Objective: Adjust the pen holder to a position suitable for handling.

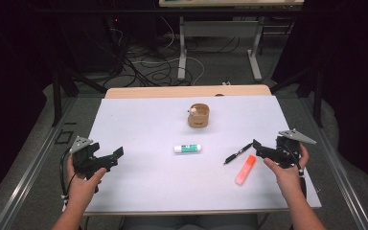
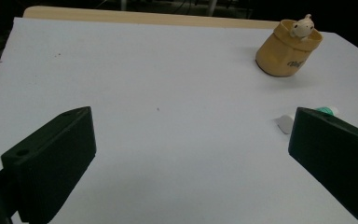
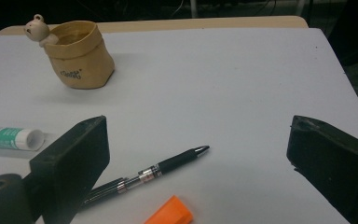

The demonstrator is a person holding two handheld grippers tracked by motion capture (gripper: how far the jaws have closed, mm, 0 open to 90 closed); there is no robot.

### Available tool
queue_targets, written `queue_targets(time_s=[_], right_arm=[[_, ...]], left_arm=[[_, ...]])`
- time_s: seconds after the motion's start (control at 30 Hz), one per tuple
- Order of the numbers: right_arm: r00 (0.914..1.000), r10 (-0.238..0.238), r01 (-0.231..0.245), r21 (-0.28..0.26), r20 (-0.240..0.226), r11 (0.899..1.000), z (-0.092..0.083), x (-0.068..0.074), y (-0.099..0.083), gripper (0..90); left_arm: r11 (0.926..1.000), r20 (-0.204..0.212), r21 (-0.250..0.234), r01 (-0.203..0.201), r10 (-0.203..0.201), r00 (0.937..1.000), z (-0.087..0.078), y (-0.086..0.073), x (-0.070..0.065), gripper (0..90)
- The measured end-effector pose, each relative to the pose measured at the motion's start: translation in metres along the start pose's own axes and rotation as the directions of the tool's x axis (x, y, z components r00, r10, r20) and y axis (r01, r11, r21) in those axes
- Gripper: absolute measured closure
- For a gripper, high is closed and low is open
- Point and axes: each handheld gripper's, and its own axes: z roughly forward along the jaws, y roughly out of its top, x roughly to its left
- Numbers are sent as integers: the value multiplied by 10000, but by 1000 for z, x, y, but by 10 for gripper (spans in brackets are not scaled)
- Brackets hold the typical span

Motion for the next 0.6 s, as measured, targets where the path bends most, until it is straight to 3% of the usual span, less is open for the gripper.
queue_targets(time_s=[0.33,0.37,0.47,0.6], right_arm=[[9989,-413,417,175,-235,9990,8,1,-4,151],[9970,-637,641,87,-436,9979,11,2,-3,157],[9939,-992,999,106,-478,9949,13,6,-1,174],[9911,-1112,1124,121,-737,9936,16,12,3,173]], left_arm=[[9998,39,204,-35,34,10000,8,-3,-3,22],[9998,71,195,-97,96,9999,8,-3,-4,22],[9992,115,264,-283,281,9995,8,-3,-6,24],[9986,91,290,-449,446,9990,7,-3,-8,30]])
